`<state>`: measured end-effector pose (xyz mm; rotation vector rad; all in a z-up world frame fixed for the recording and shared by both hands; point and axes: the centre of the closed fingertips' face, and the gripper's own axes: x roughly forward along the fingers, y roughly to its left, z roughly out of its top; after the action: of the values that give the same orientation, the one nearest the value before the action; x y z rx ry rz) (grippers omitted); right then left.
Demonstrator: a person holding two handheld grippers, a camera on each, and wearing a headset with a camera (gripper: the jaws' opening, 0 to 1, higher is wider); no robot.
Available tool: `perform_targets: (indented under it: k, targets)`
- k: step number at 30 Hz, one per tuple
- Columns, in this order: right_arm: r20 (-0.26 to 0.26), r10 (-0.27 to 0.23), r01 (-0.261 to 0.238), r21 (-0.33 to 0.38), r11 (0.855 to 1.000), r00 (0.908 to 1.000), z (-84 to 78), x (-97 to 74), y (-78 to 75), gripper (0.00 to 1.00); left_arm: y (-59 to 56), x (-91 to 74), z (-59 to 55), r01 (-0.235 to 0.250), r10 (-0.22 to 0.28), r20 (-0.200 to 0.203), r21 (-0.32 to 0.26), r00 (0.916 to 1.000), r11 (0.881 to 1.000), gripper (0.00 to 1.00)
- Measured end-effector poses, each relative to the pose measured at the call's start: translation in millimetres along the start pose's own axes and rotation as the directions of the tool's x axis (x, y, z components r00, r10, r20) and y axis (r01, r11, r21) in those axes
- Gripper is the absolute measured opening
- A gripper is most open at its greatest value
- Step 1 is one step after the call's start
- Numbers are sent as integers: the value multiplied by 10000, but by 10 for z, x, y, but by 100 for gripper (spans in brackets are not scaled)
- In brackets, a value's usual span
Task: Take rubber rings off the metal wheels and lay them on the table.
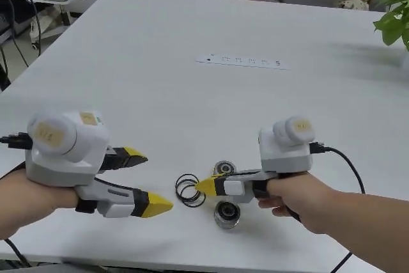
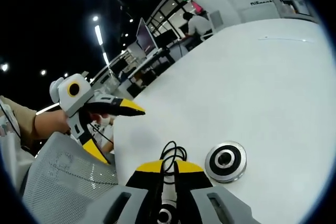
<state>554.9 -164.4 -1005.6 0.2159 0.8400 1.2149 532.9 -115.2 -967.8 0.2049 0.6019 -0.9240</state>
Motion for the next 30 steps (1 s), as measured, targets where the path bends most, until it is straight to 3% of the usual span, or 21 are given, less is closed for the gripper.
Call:
perform_targets:
  k: [10,13,30]
  targets:
    - [-172,-71,61,-561,9984,9998,-14,-25,69,26,0,-19,-22,-13,13,-83,-31,10000,10000,63]
    - [-75,-9,4,-703,9975,10000,16,-57,106,29,-9,-18,-10,-10,10,-66,-28,10000,10000,63]
    - [989,20,130,-1507,9885,9951,268,-410,228,46,-36,-69,118,-48,49,197,-51,9998,10000,66]
